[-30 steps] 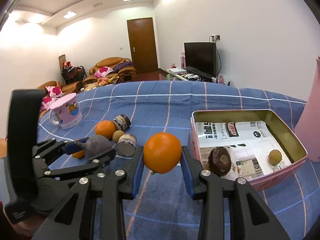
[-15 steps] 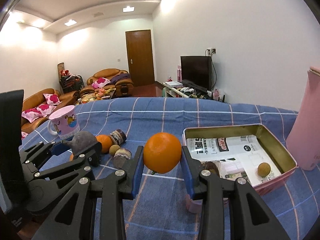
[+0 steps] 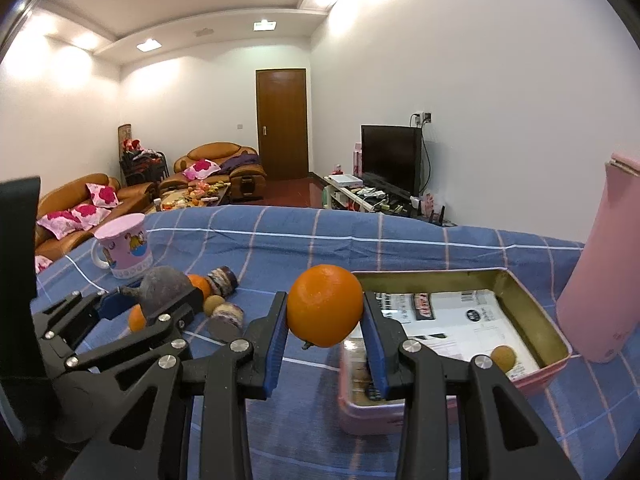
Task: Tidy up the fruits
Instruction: 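Lift and carry the orange and the purple fruit over the pink tin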
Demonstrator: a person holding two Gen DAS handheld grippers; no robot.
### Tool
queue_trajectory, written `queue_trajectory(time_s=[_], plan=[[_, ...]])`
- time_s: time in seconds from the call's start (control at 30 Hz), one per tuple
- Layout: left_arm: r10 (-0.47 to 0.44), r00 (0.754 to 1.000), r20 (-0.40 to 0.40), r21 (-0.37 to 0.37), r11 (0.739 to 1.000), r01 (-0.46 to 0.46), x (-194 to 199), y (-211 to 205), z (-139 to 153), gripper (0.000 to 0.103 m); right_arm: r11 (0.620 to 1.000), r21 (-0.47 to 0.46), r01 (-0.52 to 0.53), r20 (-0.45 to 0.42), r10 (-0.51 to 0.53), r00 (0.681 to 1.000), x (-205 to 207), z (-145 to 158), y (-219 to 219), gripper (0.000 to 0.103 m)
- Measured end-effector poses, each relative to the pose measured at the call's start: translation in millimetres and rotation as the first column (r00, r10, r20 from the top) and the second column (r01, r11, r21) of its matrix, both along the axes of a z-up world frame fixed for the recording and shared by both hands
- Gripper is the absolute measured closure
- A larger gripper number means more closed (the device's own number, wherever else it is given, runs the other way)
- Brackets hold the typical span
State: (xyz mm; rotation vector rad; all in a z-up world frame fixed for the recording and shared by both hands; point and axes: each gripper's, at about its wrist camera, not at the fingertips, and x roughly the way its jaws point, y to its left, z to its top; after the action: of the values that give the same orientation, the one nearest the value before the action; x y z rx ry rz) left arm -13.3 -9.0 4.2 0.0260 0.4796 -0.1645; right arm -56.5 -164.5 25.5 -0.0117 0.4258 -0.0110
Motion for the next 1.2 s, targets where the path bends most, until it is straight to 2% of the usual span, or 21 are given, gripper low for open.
queue_trajectory(time_s=[0.5,1.2], plan=[[-0.070,0.997,0.034,-0.008,0.997,0.070,-0.8,-53.1,5.2,0.052,0.993,-0.010,0.117,0.008,-0.117,0.993,-2.4,3.3,-64.5,0.065],[-0.179,0.984,0.023,0.031,0.983,0.179,8.2,-141.5,7.4,0.052,0.974,-0.022,0.226,-0.022,-0.226,0.974,9.0,-0.5,-134.6,0.065]])
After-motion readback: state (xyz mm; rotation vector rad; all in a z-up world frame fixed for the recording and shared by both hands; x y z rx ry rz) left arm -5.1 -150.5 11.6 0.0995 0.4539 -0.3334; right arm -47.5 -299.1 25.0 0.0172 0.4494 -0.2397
